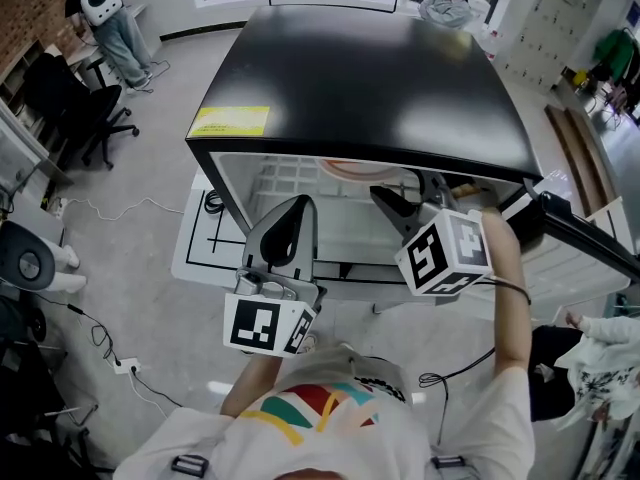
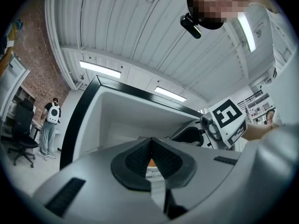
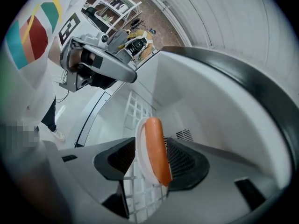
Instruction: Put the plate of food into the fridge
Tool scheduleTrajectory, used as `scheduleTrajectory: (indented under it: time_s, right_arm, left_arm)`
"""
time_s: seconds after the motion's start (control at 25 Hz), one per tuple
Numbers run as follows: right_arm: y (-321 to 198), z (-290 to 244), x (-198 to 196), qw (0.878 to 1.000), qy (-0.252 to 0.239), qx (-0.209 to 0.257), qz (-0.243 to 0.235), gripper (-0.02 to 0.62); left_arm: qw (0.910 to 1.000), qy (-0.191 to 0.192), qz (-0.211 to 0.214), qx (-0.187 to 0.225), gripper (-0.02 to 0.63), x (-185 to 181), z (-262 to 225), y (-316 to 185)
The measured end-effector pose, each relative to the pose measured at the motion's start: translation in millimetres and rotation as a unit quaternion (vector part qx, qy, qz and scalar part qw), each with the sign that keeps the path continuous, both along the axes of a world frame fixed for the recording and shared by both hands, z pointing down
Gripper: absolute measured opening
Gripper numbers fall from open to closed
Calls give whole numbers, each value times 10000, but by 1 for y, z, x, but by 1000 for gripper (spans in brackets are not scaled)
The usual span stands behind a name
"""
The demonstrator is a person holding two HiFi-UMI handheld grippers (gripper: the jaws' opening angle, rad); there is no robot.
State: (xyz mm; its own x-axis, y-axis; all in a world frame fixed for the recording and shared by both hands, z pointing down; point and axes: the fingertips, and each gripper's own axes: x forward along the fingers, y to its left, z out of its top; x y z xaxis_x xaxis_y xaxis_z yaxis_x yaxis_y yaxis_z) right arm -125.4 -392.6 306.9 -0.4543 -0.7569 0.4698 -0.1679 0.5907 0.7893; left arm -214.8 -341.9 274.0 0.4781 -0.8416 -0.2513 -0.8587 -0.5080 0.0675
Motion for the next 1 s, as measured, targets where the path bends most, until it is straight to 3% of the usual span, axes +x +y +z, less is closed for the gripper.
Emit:
scheduleTrajectory:
  time_s: [0.12,0.24,0.36,0.56,0.72,0.84,0.92,1.0]
  right_arm:
    - [7,-4,-1,9998,-193,46,-3,201]
    - [15,-12,-1,9976,-685,99,81,201]
    - [23,-21,-3,9904,-1358,208,179,201]
    - [29,-22,-8,9815,-1769,653,330,199]
    - [40,-24,-12,9654,-2482,660,449,199]
    - [44,-29,-7,9575,-2686,880,565,133]
    - [44,-36,0,9514,-2744,1216,690,0]
    - [48,-43,7,9418,-2966,1352,819,0]
  left_arm:
    - [10000,-11,30,30,6,2,-2,2]
    - [10000,-39,36,59,6,1,-5,3]
    - [9999,-118,64,58,6,2,-5,4]
    - [9996,-257,110,80,6,6,-6,6]
    - [9995,-269,104,136,6,6,-10,7]
    - [9994,-285,138,132,6,8,-11,6]
    - [9993,-297,166,146,6,11,-12,7]
    - [9992,-300,184,185,6,14,-14,8]
